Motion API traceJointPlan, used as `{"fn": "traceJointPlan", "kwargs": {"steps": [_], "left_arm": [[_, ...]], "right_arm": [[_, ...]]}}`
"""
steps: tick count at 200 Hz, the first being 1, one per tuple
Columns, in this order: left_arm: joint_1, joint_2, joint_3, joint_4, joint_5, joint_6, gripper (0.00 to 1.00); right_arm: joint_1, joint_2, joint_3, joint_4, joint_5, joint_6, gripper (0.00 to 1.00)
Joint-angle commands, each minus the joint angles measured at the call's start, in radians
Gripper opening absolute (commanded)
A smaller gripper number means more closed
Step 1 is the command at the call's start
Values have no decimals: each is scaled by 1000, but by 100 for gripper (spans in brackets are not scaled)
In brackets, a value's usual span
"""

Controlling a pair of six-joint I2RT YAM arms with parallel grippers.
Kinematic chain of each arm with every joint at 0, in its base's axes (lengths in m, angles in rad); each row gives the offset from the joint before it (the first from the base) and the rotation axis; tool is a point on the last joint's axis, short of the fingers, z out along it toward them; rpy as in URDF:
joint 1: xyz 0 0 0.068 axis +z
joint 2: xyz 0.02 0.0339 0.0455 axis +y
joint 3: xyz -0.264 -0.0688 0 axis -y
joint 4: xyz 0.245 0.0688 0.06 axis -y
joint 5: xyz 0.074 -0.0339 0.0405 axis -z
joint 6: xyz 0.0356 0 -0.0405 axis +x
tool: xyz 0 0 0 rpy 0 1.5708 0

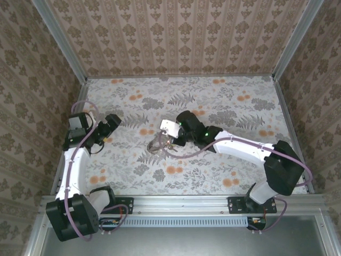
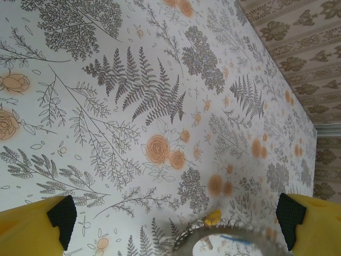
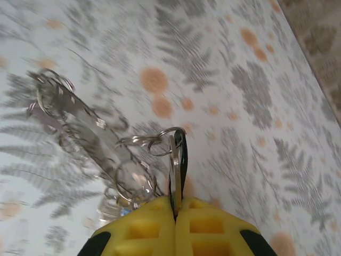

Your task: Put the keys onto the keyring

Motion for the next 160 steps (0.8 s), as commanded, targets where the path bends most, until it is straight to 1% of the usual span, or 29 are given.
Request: {"fn": "traceJointPlan", "kwargs": {"steps": [1,16,43,75,104,120,135,155,160], "left_arm": [[4,-12,-23,-3,19,1,100],[2,-10,-35,10,21,0,100],[-7,-5,-49,23,21,4,100],[-15,-3,-53,27,24,23,100],[-21,-10,-53,24,22,35,100],[-26,-22,-59,30,1,38,100],[-37,-41,-78,62,-16,40,100],[-52,-56,-72,62,-34,57,100],[-58,-56,-69,54,-46,63,100]], "right_arm": [[-64,35,6,35,29,-22,0],[-107,61,12,35,39,-47,0],[-185,124,43,48,24,-42,0],[-245,234,110,45,15,-58,0],[-291,328,167,12,59,-103,0],[-328,362,204,-19,60,-112,0],[-355,396,229,-43,98,-150,0],[-381,440,256,-71,132,-191,0],[-386,451,262,-76,140,-197,2]]}}
